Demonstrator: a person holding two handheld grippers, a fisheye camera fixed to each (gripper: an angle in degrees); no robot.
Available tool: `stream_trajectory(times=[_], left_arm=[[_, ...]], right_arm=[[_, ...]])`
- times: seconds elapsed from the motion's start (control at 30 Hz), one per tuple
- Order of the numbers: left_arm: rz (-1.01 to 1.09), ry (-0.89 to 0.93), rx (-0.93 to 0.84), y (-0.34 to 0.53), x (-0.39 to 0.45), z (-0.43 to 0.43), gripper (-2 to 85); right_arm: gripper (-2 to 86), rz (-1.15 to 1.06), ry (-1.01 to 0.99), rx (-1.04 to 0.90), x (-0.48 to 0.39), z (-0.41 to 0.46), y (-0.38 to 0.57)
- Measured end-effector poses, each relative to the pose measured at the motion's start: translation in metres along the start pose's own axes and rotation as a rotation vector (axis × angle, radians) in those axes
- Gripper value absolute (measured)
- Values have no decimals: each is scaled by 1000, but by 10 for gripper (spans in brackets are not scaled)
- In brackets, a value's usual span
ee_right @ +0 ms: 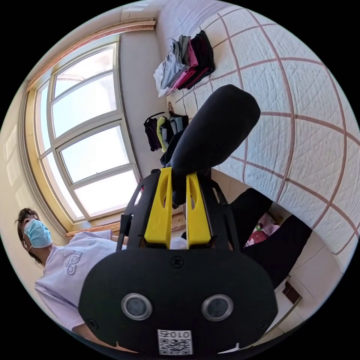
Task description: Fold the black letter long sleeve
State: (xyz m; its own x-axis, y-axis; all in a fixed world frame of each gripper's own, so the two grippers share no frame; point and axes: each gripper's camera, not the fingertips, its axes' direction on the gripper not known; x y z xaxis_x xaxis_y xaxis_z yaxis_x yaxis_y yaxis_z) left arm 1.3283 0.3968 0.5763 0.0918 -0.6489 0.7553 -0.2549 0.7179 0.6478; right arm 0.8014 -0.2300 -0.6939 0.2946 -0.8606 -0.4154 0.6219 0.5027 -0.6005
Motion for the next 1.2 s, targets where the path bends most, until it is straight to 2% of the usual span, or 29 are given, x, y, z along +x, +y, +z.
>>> stream_trajectory(times=[0.2, 0.33, 0.43, 0.5, 0.6, 0.67, 0.73, 0.8, 0.83, 0.9, 0.93, 0.97, 1.03, 1.2], left_arm=[[37, 23, 21, -26, 26, -45, 98], [152, 56, 67, -116, 63, -73, 98], [326, 107, 124, -193, 116, -100, 95], [437, 144, 150, -238, 148, -117, 91], [572, 218, 194, -302, 179, -138, 85], [610, 276, 215, -340, 175, -144, 79], [564, 294, 213, -362, 148, -138, 76], [451, 295, 200, -381, 99, -121, 74], [345, 279, 182, -390, 55, -104, 74], [120, 227, 126, -396, -22, -72, 73], [-34, 231, 87, -391, -72, -53, 73], [-108, 310, 122, -381, -106, -43, 73], [-89, 404, 150, -375, -120, -34, 73], [85, 324, 97, -377, -88, -35, 74]], right_arm=[[69, 14, -49, 41, -23, 45, -58], [68, -97, -39, 84, -79, 57, -144], [68, -291, -24, 164, -156, 55, -217], [69, -495, 31, 246, -221, 54, -262], [70, -720, 118, 332, -275, 63, -306], [71, -769, 129, 356, -280, 75, -336], [71, -720, 109, 362, -260, 90, -371], [72, -564, 112, 348, -200, 121, -426], [72, -501, 120, 342, -178, 130, -441], [71, -127, 117, 286, -74, 166, -493], [70, -50, 85, 284, -52, 173, -498], [70, 6, -23, 308, -25, 180, -501], [70, -29, -57, 343, -24, 187, -496], [69, -174, -9, 367, -87, 186, -492]])
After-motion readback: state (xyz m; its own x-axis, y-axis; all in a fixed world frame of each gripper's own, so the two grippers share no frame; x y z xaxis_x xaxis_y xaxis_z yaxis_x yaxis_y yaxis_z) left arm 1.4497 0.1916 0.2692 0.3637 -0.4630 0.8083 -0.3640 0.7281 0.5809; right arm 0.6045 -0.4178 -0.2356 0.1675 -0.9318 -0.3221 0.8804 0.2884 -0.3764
